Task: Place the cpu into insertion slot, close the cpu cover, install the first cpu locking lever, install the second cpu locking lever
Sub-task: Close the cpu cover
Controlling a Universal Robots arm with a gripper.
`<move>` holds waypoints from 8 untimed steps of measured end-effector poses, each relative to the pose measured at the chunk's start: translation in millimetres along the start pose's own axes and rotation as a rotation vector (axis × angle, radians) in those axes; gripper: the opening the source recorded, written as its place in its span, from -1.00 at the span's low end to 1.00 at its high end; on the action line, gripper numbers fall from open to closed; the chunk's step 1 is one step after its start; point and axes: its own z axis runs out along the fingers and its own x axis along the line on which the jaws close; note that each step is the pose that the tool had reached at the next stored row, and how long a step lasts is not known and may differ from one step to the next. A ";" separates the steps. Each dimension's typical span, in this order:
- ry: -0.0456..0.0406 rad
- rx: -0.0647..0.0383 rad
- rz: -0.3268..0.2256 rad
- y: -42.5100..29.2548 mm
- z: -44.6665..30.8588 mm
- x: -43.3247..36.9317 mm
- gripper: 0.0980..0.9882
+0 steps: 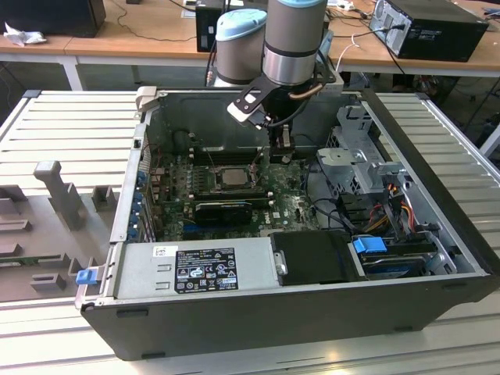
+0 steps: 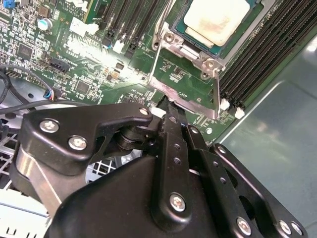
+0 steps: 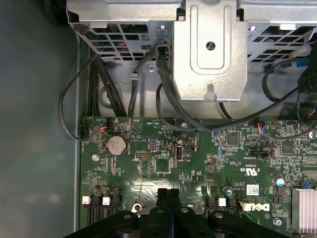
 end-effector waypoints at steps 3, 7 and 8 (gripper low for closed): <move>0.0000 0.000 0.000 -1.3 -0.1 0.0 -0.98; -0.0001 0.000 0.000 -2.9 -0.1 0.0 -0.98; -0.0001 0.000 0.000 -3.3 -0.1 0.0 -0.98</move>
